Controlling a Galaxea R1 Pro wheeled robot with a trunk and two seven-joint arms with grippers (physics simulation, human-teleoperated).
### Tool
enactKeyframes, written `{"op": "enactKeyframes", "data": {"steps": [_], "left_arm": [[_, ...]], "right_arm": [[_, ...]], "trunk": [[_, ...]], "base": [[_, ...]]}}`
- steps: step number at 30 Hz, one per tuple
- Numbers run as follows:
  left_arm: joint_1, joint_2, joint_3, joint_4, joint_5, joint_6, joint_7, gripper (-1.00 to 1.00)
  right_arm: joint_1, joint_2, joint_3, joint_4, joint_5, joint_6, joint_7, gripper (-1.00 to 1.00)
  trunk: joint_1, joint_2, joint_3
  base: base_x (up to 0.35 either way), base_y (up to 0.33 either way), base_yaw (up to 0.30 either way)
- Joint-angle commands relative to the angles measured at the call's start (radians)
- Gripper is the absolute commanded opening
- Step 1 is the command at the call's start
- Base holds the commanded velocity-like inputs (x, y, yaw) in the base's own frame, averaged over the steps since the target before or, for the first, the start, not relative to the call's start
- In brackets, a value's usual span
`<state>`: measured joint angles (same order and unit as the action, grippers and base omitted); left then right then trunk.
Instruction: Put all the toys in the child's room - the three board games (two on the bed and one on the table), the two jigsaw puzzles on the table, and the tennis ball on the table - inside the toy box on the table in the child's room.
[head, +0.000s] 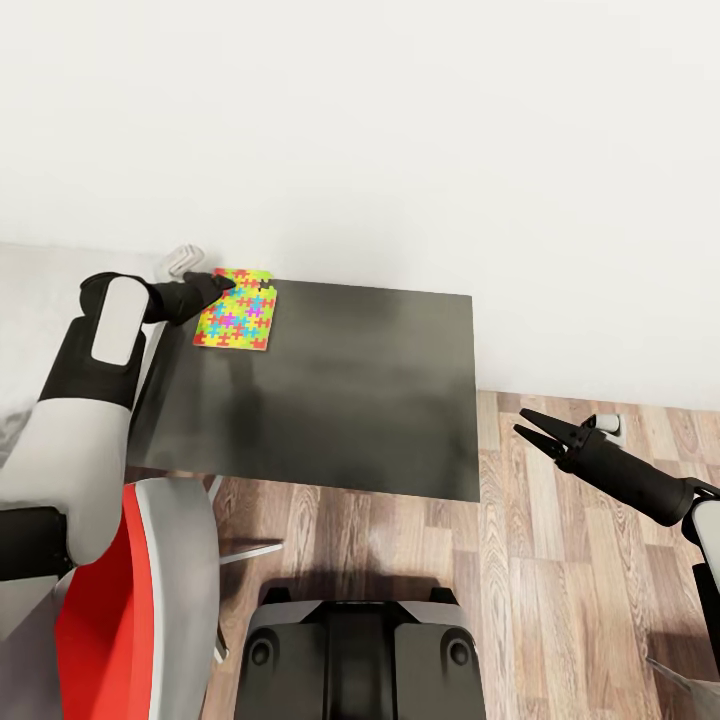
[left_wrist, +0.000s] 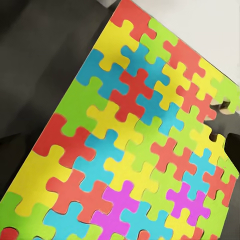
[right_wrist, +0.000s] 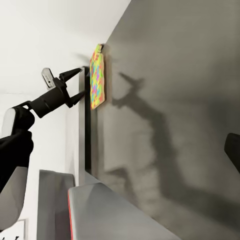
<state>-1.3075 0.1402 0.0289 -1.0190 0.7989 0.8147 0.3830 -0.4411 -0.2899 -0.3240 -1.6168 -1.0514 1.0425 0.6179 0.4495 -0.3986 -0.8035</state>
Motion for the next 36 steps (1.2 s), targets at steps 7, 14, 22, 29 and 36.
{"op": "enactKeyframes", "data": {"steps": [7, 14, 22, 29, 36], "left_arm": [[0.015, 0.0, 0.001, 0.002, 0.01, -0.001, 0.006, 1.0], [0.025, 0.0, 0.002, 0.004, 0.009, -0.004, 0.004, 1.0], [0.035, 0.002, 0.002, 0.005, 0.009, -0.004, 0.002, 1.0], [0.038, 0.003, 0.002, 0.004, 0.01, -0.004, 0.005, 1.0], [0.039, 0.007, 0.004, -0.003, 0.011, -0.003, 0.006, 1.0]], "right_arm": [[-0.001, 0.0, -0.001, 0.0, 0.005, 0.005, 0.006, 1.0], [-0.001, 0.0, -0.001, 0.0, 0.005, 0.005, 0.006, 1.0], [-0.001, 0.0, -0.001, 0.0, 0.005, 0.005, 0.006, 1.0], [-0.001, 0.0, -0.001, 0.0, 0.005, 0.005, 0.006, 1.0], [-0.001, 0.0, -0.001, 0.0, 0.005, 0.005, 0.006, 1.0]], "trunk": [[0.001, -0.002, -0.001], [0.001, -0.002, -0.001], [0.001, -0.002, -0.001], [0.001, -0.002, -0.001], [0.001, -0.002, -0.001]], "base": [[0.0, 0.0, 0.0], [0.0, 0.0, 0.0], [0.0, 0.0, 0.0], [0.0, 0.0, 0.0], [0.0, 0.0, 0.0]]}}
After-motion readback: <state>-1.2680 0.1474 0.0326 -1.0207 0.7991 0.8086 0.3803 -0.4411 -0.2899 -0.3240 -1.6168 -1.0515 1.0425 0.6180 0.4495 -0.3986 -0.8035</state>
